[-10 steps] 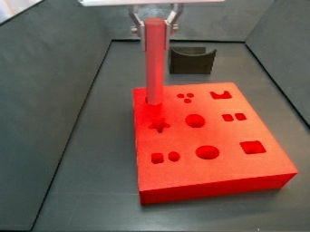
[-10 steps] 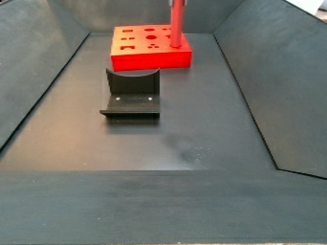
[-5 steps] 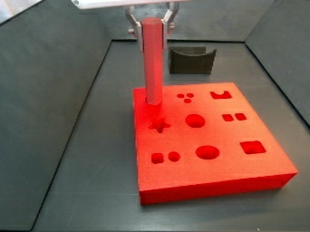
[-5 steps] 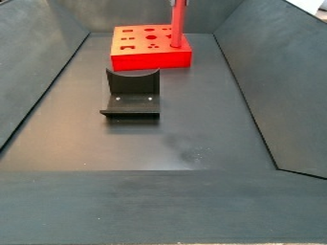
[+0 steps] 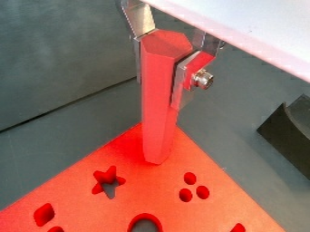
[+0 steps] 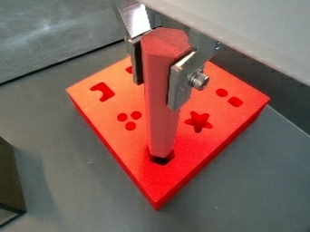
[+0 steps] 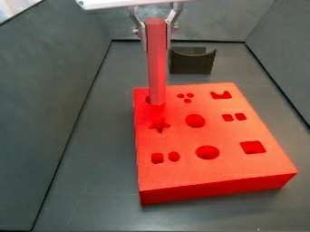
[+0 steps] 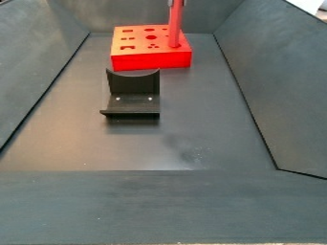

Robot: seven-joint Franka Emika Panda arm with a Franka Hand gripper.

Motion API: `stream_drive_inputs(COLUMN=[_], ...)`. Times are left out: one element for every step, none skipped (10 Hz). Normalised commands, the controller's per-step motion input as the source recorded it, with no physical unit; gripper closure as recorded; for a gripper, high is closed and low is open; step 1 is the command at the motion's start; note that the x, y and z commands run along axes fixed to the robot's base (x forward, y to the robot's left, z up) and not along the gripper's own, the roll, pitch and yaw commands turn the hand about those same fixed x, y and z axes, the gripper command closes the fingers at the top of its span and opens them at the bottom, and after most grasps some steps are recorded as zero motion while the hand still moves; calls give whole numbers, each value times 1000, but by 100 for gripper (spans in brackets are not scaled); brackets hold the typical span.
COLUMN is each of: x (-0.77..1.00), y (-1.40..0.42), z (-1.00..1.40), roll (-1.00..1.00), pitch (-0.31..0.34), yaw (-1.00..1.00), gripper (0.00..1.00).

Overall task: Pick up the hexagon object. Move up. Move to above the board. Insert the hexagon object.
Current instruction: Insert the hexagon object.

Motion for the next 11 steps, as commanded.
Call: stream_drive_inputs(x=[-169,-231,-134,0,0,51,66,103,80,51,31], y=[0,0,0,0,0,-3,-31,-31,-17,-23,-26], z=[-220,-203,-166,-214,-257,-334,-411,-426,-403,-394,-389], roll=[194,197,113,76,69,67,74,69,50,63,51], pitch=[0,0,-19,-9,-16,-17,-34,-23,-26,-24,-33], yaw=[89,103,97,100,106,83,71,63,43,40,34], gripper=[100,100,100,100,100,100,100,100,100,100,100])
